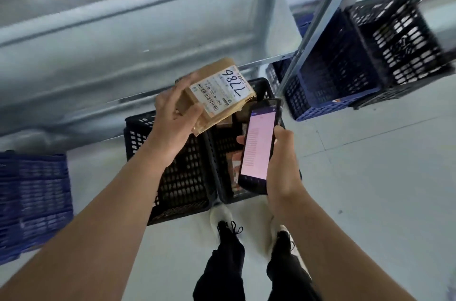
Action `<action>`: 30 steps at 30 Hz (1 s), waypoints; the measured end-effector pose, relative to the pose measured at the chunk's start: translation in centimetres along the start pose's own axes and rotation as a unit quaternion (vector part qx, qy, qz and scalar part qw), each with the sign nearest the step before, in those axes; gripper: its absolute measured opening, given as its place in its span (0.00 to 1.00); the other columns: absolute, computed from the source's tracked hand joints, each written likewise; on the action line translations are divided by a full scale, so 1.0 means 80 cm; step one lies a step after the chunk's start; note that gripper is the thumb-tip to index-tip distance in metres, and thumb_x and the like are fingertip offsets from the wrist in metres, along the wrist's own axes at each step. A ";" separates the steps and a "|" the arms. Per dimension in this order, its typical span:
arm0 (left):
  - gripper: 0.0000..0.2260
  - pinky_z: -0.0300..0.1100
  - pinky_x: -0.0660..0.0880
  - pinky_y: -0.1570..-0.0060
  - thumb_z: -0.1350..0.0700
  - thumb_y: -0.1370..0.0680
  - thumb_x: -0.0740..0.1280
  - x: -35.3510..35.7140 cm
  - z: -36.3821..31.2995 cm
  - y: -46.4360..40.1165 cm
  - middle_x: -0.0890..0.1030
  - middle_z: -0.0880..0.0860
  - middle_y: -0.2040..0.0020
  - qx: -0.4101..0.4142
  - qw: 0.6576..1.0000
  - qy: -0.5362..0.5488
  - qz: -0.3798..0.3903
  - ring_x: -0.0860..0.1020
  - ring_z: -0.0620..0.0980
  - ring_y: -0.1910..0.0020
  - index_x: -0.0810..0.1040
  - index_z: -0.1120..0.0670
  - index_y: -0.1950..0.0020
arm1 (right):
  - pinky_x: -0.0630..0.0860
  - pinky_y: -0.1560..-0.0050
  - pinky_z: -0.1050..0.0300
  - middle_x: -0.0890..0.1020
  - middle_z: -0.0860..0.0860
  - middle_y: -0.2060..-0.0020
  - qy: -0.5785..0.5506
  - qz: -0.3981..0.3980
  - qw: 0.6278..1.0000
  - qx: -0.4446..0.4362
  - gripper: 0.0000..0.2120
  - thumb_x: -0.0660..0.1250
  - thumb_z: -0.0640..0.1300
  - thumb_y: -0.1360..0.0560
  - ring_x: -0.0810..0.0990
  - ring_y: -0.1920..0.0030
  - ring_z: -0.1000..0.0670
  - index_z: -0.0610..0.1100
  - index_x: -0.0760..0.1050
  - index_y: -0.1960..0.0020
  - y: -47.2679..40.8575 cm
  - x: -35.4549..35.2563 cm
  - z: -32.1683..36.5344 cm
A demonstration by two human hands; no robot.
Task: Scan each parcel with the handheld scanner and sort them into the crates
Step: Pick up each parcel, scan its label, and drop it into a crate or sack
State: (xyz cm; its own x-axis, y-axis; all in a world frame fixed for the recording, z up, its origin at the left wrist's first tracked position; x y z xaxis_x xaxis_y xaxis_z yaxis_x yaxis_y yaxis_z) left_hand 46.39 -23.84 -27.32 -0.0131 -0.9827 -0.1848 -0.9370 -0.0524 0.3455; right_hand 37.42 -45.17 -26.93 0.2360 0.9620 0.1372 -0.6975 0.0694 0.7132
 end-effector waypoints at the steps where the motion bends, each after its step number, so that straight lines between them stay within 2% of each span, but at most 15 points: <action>1: 0.26 0.62 0.84 0.44 0.51 0.24 0.76 -0.006 -0.026 0.016 0.63 0.56 0.26 0.019 1.000 0.011 -0.012 0.70 0.65 0.26 0.76 0.34 0.28 | 0.82 0.56 0.43 0.88 0.42 0.46 0.004 0.006 1.000 -0.010 0.30 0.52 0.63 0.24 0.86 0.46 0.33 0.48 0.83 0.38 0.023 0.002 0.019; 4: 0.38 0.58 0.79 0.33 0.47 0.33 0.82 -0.017 -0.102 0.064 0.64 0.53 0.28 0.089 0.995 -0.030 -0.035 0.68 0.56 0.25 0.74 0.37 0.24 | 0.82 0.55 0.45 0.88 0.43 0.47 0.016 0.030 0.999 -0.036 0.29 0.52 0.62 0.24 0.86 0.46 0.33 0.47 0.84 0.40 0.086 0.003 0.070; 7: 0.43 0.55 0.73 0.26 0.43 0.35 0.82 -0.021 -0.167 0.111 0.64 0.51 0.29 0.136 0.987 -0.061 -0.061 0.66 0.50 0.25 0.70 0.35 0.22 | 0.82 0.56 0.48 0.88 0.42 0.47 0.020 0.077 0.994 -0.075 0.30 0.51 0.62 0.24 0.87 0.51 0.37 0.46 0.83 0.38 0.146 0.006 0.121; 9: 0.44 0.54 0.73 0.26 0.45 0.34 0.84 -0.020 -0.204 0.142 0.63 0.51 0.28 0.165 0.980 -0.070 -0.081 0.66 0.49 0.25 0.69 0.35 0.22 | 0.81 0.54 0.46 0.87 0.41 0.46 0.003 0.108 0.989 -0.100 0.28 0.51 0.61 0.22 0.86 0.54 0.40 0.46 0.81 0.37 0.183 0.007 0.150; 11: 0.44 0.42 0.76 0.30 0.51 0.32 0.85 -0.018 -0.239 0.176 0.62 0.51 0.28 0.190 0.974 -0.067 -0.102 0.66 0.42 0.27 0.68 0.37 0.21 | 0.81 0.52 0.45 0.87 0.40 0.48 -0.003 0.134 0.984 -0.121 0.27 0.52 0.60 0.20 0.85 0.54 0.41 0.44 0.81 0.37 0.220 0.004 0.175; 13: 0.43 0.34 0.75 0.33 0.55 0.30 0.84 -0.014 -0.271 0.209 0.62 0.52 0.27 0.213 0.968 -0.068 -0.117 0.65 0.36 0.28 0.68 0.38 0.20 | 0.82 0.55 0.48 0.86 0.38 0.47 0.003 0.149 0.979 -0.137 0.27 0.51 0.58 0.17 0.85 0.55 0.41 0.43 0.80 0.36 0.257 -0.004 0.198; 15: 0.44 0.33 0.75 0.33 0.53 0.31 0.85 -0.013 -0.304 0.241 0.63 0.52 0.27 0.241 0.960 -0.060 -0.129 0.64 0.35 0.27 0.68 0.38 0.20 | 0.82 0.57 0.50 0.86 0.37 0.44 0.008 0.165 0.974 -0.154 0.26 0.49 0.56 0.15 0.85 0.56 0.42 0.44 0.79 0.34 0.294 -0.013 0.221; 17: 0.45 0.33 0.75 0.34 0.49 0.33 0.84 -0.015 -0.341 0.271 0.63 0.52 0.28 0.271 0.950 -0.057 -0.143 0.65 0.34 0.28 0.68 0.37 0.19 | 0.81 0.54 0.48 0.86 0.38 0.44 0.013 0.178 0.968 -0.176 0.25 0.47 0.55 0.14 0.85 0.55 0.42 0.45 0.79 0.33 0.333 -0.022 0.246; 20: 0.46 0.34 0.75 0.32 0.47 0.34 0.83 -0.021 -0.398 0.314 0.63 0.53 0.28 0.311 0.935 -0.074 -0.155 0.66 0.38 0.27 0.66 0.35 0.19 | 0.81 0.49 0.43 0.87 0.40 0.44 0.013 0.218 0.956 -0.194 0.28 0.45 0.56 0.15 0.85 0.53 0.41 0.46 0.79 0.33 0.391 -0.027 0.281; 24: 0.47 0.41 0.77 0.32 0.44 0.36 0.85 -0.039 -0.476 0.364 0.62 0.55 0.25 0.373 0.908 -0.097 -0.164 0.66 0.47 0.24 0.66 0.29 0.22 | 0.82 0.50 0.45 0.86 0.37 0.42 -0.004 0.295 0.937 -0.185 0.28 0.46 0.56 0.16 0.84 0.53 0.40 0.44 0.79 0.33 0.471 -0.022 0.327; 27: 0.46 0.37 0.79 0.37 0.52 0.33 0.84 -0.057 -0.539 0.398 0.61 0.55 0.26 0.419 0.885 -0.108 -0.169 0.66 0.45 0.24 0.67 0.34 0.21 | 0.83 0.49 0.43 0.84 0.34 0.39 -0.018 0.340 0.923 -0.181 0.29 0.47 0.57 0.16 0.84 0.50 0.38 0.44 0.79 0.31 0.525 -0.012 0.358; 30: 0.46 0.43 0.82 0.39 0.60 0.32 0.85 -0.081 -0.596 0.424 0.61 0.53 0.26 0.462 0.860 -0.133 -0.170 0.69 0.51 0.24 0.68 0.38 0.20 | 0.82 0.47 0.41 0.85 0.34 0.40 -0.031 0.375 0.908 -0.183 0.29 0.49 0.58 0.16 0.84 0.50 0.37 0.44 0.79 0.31 0.573 0.002 0.384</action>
State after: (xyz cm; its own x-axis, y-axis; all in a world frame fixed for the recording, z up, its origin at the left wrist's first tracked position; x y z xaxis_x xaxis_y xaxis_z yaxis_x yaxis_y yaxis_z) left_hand 31.33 -27.73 29.44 0.3531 -0.8561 -0.3774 -0.7782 -0.0449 -0.6264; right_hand 26.29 -49.93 26.87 -0.3694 0.7588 0.5364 -0.8526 -0.5064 0.1291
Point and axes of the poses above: each hand's wrist, its own y-axis away from the middle knuckle, its own x-axis out of the palm, z = x × y, the point moved 9 cm from there along -y, towards the middle knuckle
